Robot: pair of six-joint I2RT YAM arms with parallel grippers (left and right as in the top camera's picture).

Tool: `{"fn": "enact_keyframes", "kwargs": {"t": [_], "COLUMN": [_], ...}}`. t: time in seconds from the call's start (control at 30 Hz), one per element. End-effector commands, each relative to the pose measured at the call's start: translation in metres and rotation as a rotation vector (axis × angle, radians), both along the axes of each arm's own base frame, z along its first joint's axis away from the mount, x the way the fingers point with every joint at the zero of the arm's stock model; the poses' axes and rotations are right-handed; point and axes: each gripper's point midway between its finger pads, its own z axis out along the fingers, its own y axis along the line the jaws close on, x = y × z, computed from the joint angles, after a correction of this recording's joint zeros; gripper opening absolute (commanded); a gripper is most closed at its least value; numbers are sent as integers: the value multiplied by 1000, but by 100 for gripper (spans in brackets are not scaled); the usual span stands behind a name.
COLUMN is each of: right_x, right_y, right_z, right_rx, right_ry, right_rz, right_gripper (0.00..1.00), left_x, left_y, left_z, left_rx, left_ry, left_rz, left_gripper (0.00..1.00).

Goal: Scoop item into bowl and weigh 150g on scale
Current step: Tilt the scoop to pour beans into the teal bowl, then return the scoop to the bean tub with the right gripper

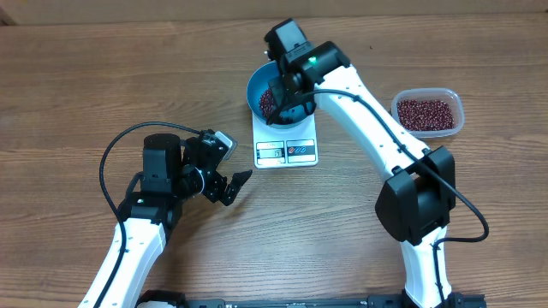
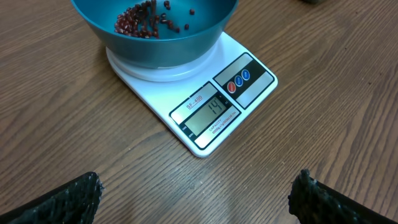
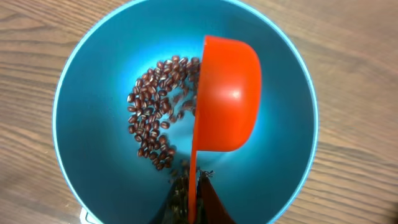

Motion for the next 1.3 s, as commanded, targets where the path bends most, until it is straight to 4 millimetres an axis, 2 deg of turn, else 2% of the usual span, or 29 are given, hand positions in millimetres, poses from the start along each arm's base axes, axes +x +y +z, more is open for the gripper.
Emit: {"fn": "enact_keyframes", "kwargs": {"t": [0.0, 0.23, 0.47, 0.57, 0.63, 0.67, 0.7, 0.83, 0.9, 0.93, 0.97, 1.03, 1.07, 1.17, 1.27], "right_x": [9, 3, -2, -6, -9, -10, -11, -12, -14, -14, -16, -20, -21, -27, -34], "right_y": [-1, 9, 11, 13, 4, -7, -12, -60, -101, -113, -143, -185, -200, -234, -264], "right_z": [23, 29, 33, 51, 75, 93, 99, 138, 153, 155, 156, 148, 142, 127, 102], "right_rx": [-112, -218, -191, -85, 20, 83, 102, 217, 254, 256, 245, 225, 217, 202, 177], "right_ry": [-125, -182, -167, -155, -145, -144, -144, -149, -146, -143, -128, -81, -59, -8, 54], "right_rz": [-3, 62, 75, 88, 90, 79, 74, 9, -64, -89, -154, -253, -290, -375, -453], "right_gripper": [4, 4, 4, 4, 4, 4, 4, 4, 4, 4, 4, 4, 4, 4, 4], "left_x": [-1, -1, -1, -1, -1, -1, -1, -1, -1, -1, -1, -1, -1, -1, -1], "left_y": [-4, -4, -4, -4, -4, -4, -4, -4, -4, -4, -4, -4, -4, -4, -4], "left_z": [1, 1, 1, 1, 1, 1, 1, 1, 1, 1, 1, 1, 1, 1, 1], "left_rx": [-12, -12, -12, -12, -11, -12, -12, -12, -12, -12, -12, -12, -12, -12, -12], "left_ry": [5, 5, 5, 5, 5, 5, 5, 5, 5, 5, 5, 5, 5, 5, 5], "left_rz": [-8, -8, -8, -8, -8, -8, -8, -8, -8, -8, -8, -8, -8, -8, -8], "left_gripper": [100, 100, 100, 100, 100, 100, 100, 100, 100, 100, 100, 99, 99, 100, 100]}}
